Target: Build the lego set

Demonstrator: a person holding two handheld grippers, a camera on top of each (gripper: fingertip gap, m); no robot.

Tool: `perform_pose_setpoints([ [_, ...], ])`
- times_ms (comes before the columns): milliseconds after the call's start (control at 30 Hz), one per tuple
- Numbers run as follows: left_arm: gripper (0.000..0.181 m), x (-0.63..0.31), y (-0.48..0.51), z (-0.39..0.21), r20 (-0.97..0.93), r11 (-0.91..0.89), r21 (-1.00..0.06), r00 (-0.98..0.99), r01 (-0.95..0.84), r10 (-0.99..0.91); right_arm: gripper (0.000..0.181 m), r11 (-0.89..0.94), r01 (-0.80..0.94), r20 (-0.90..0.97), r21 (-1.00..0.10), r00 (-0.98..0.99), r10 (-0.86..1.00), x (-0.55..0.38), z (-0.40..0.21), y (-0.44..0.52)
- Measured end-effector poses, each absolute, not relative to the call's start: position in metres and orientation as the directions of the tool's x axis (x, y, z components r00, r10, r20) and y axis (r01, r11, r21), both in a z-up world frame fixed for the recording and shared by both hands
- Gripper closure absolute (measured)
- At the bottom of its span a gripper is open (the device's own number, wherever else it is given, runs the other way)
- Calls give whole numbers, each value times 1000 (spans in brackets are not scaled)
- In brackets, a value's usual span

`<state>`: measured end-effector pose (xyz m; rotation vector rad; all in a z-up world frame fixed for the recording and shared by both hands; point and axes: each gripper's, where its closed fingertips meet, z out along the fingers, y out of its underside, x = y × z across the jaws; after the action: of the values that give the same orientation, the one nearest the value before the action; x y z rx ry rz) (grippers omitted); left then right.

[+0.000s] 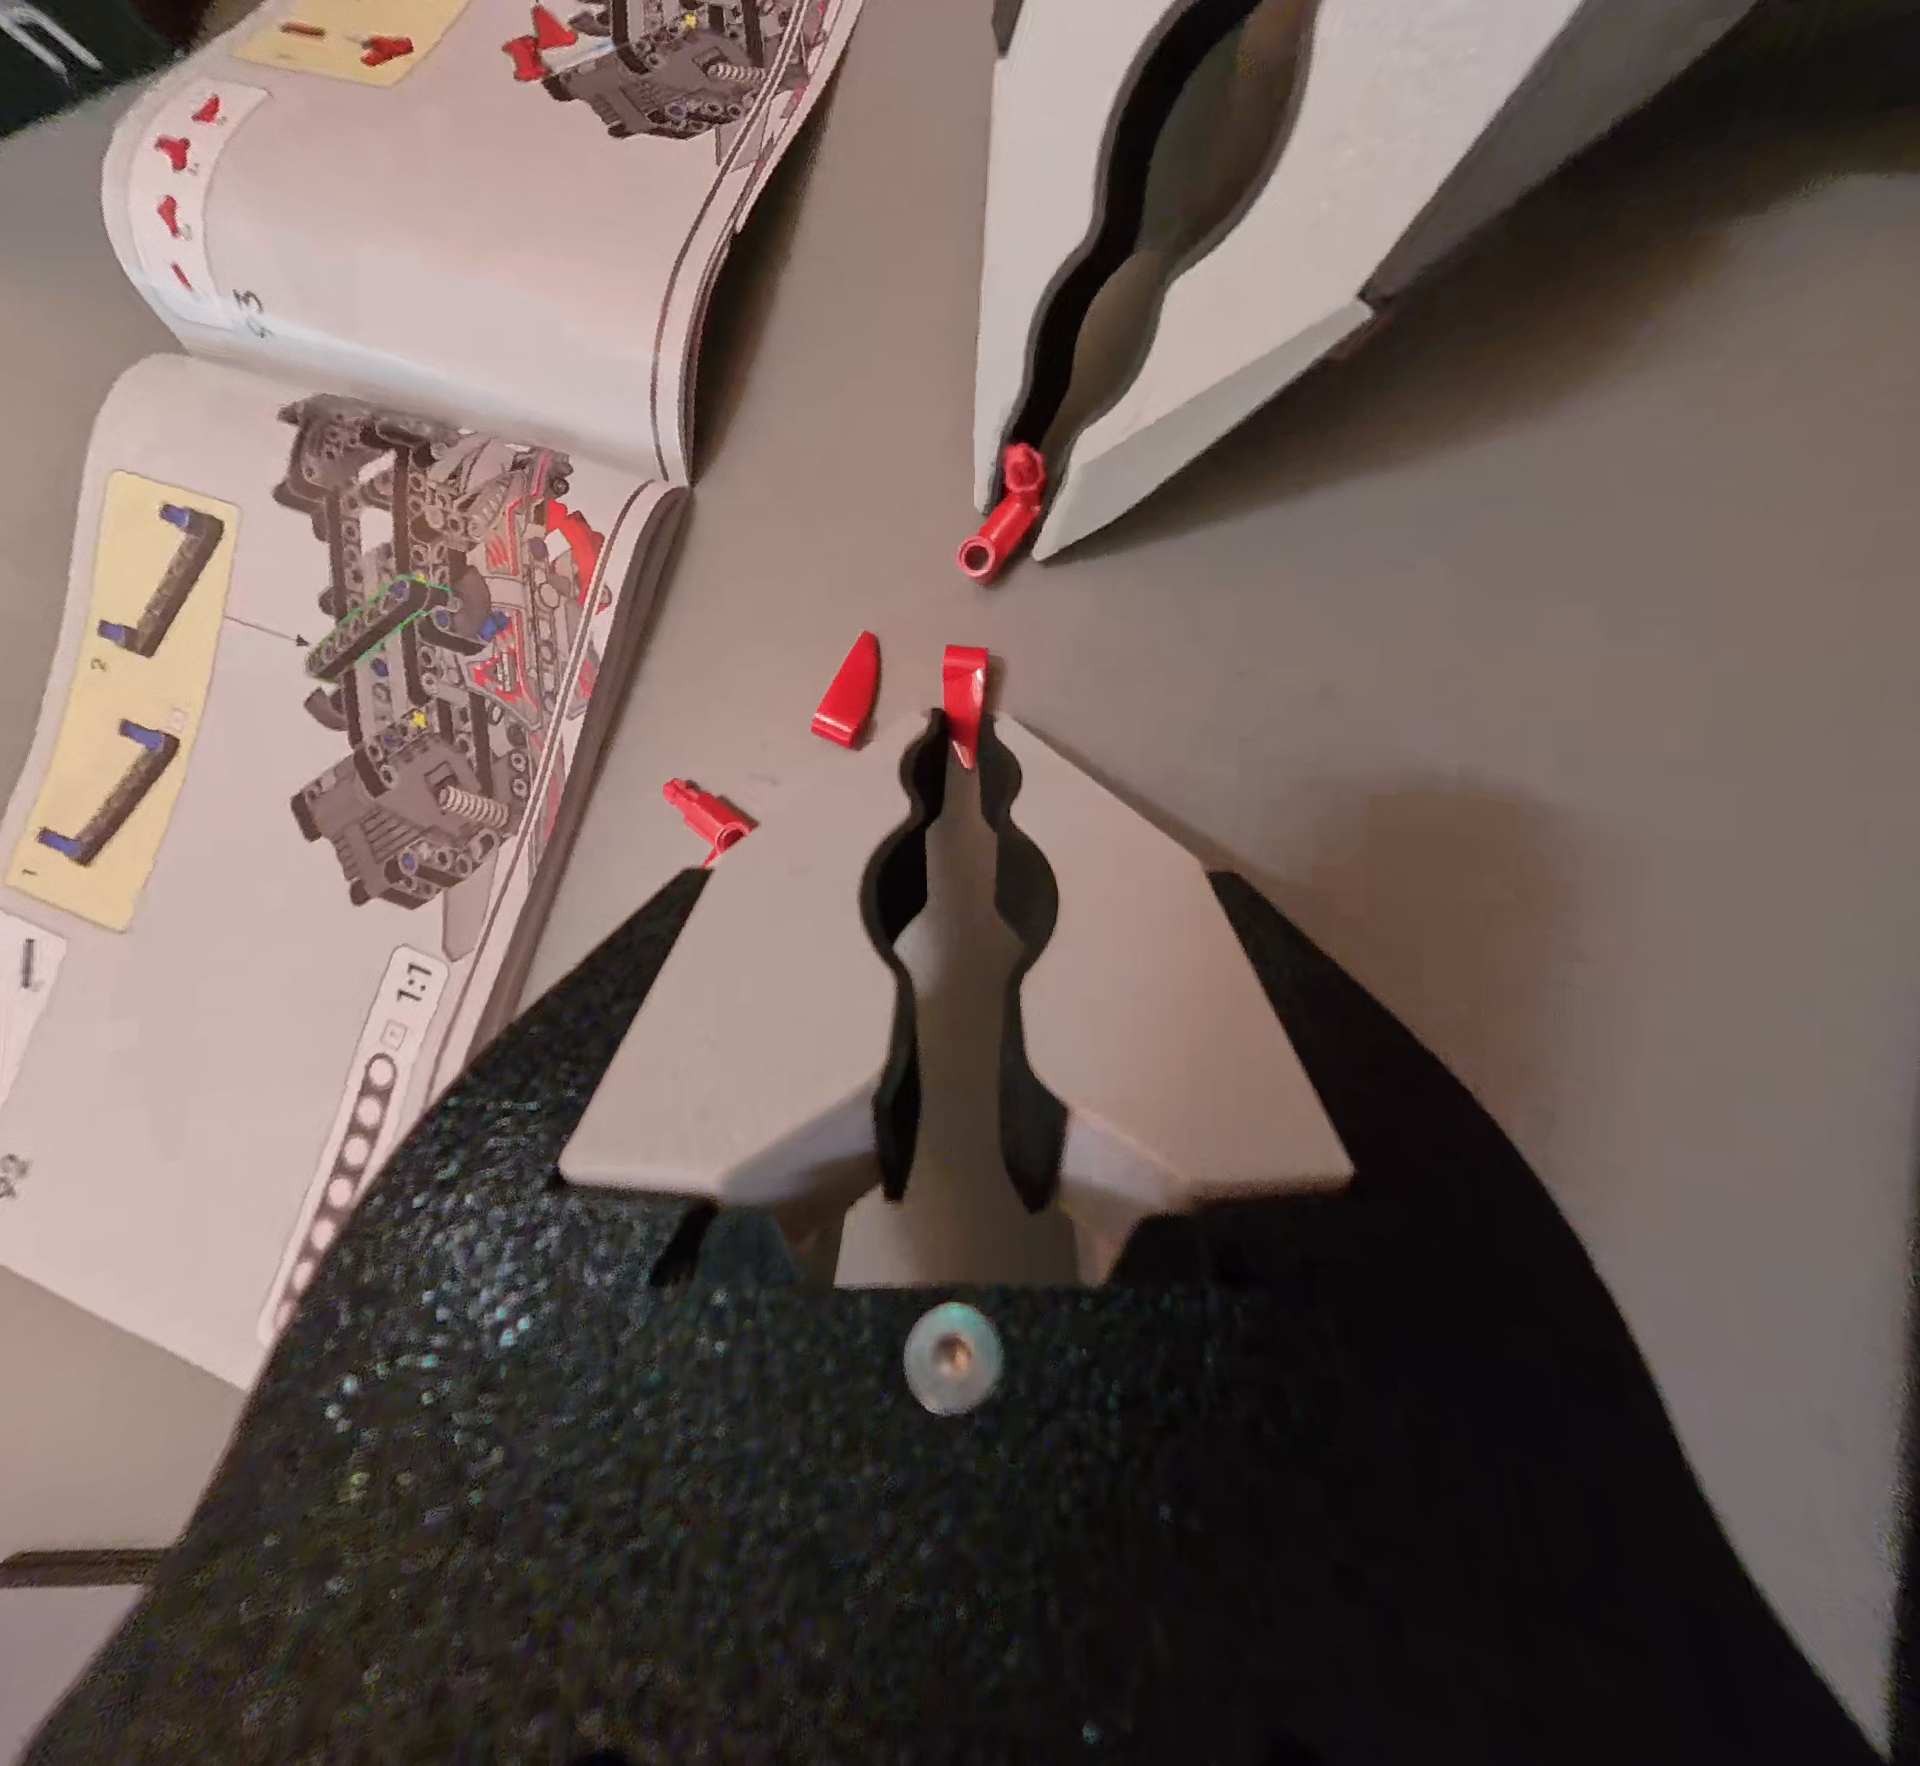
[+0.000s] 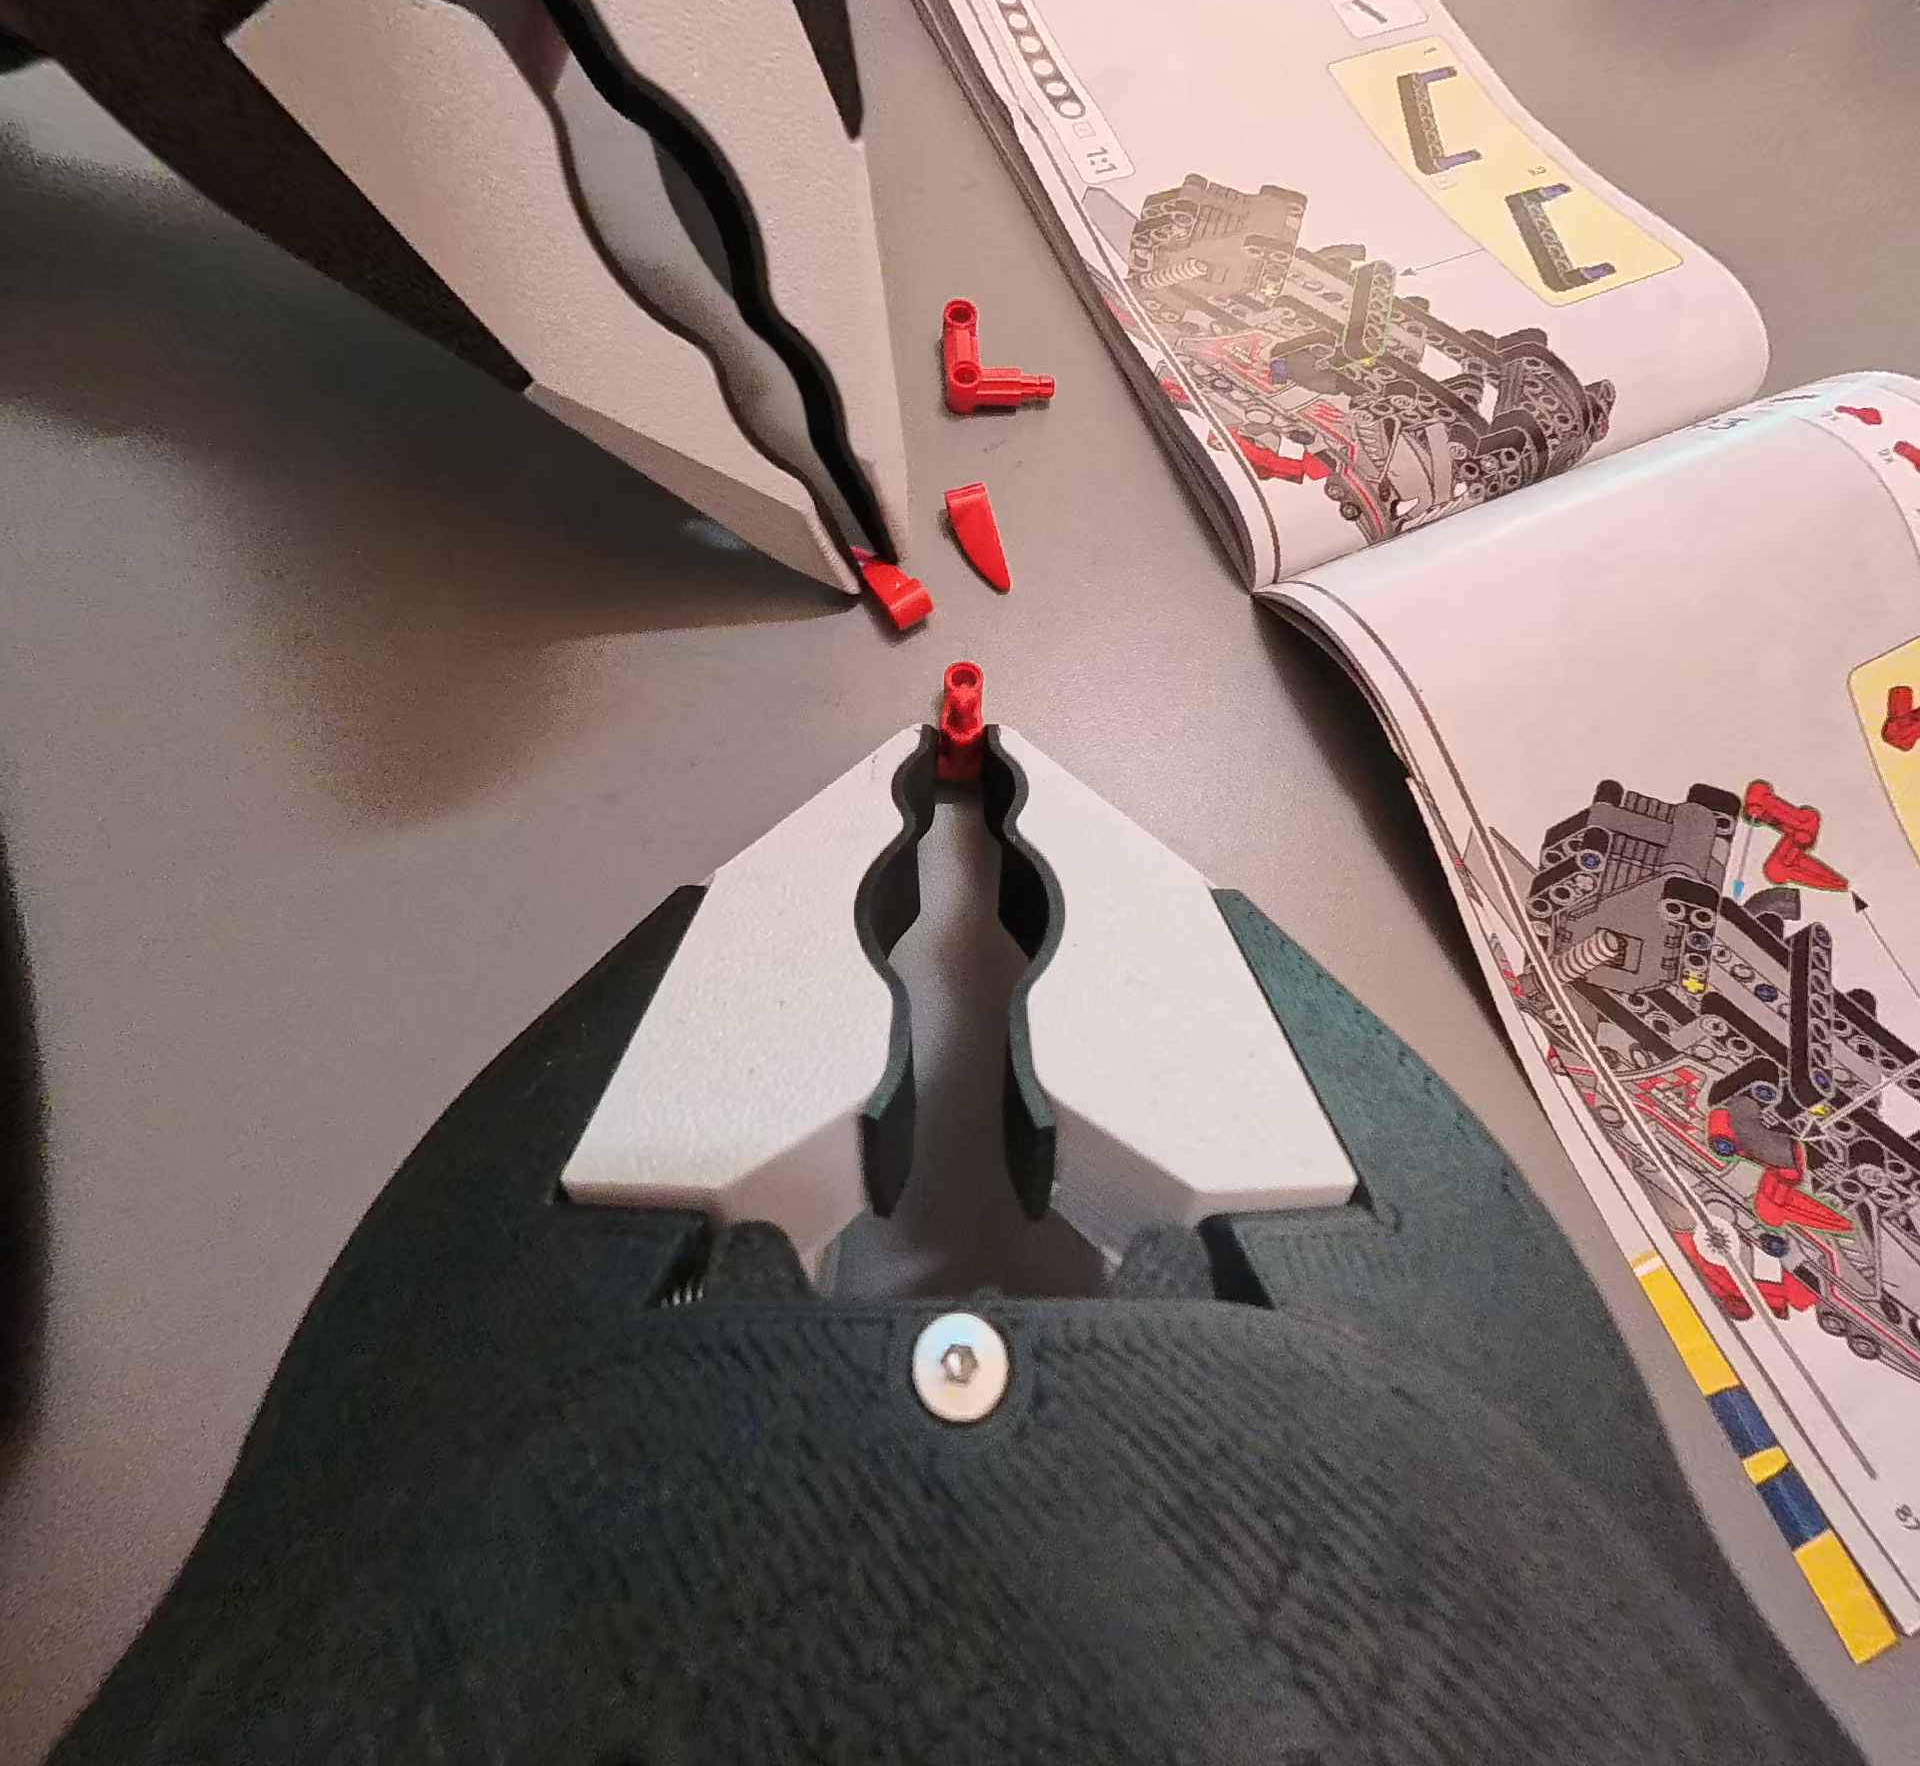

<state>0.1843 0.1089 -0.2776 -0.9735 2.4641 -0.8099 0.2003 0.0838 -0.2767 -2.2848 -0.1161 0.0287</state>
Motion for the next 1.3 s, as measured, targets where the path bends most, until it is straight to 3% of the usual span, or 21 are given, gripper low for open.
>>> perform_pose_setpoints([
  [33, 178, 185, 109, -276, -150, 605, -635, -691, -480, -707, 174, -653, 76, 20, -754, 995, 93, 200, -277, 84],
  [167, 178, 188, 107, -264, -295, 675, -644, -698, -360, -653, 167, -651, 78, 19, -755, 995, 97, 200, -276, 84],
  [300, 178, 194, 110, -257, -462, 776, -573, -678, -265, -572, 165, -650, 82, 26, -755, 995, 94, 200, -276, 83],
  [533, 178, 199, 100, -244, -545, 807, -562, -654, -179, -524, 155, -624, 38, 9, -781, 999, 49, 206, -266, 72],
  [733, 178, 203, 84, -218, -663, 811, -586, -584, 14, -469, 153, -432, -131, -180, -892, 981, 74, 199, -221, 69],
  [900, 178, 199, 73, -208, -726, 818, -561, -550, 127, -413, 161, -366, -207, -268, -907, 955, 124, 195, -207, 73],
  [1067, 178, 195, 69, -209, -706, 804, -577, -584, 147, -400, 173, -372, -103, -180, -922, 968, 177, 189, -208, 75],
  [1300, 168, 181, 68, -218, -256, 584, -801, -809, -128, -529, 174, -320, 157, 57, -934, 952, 300, 181, -212, 72],
])
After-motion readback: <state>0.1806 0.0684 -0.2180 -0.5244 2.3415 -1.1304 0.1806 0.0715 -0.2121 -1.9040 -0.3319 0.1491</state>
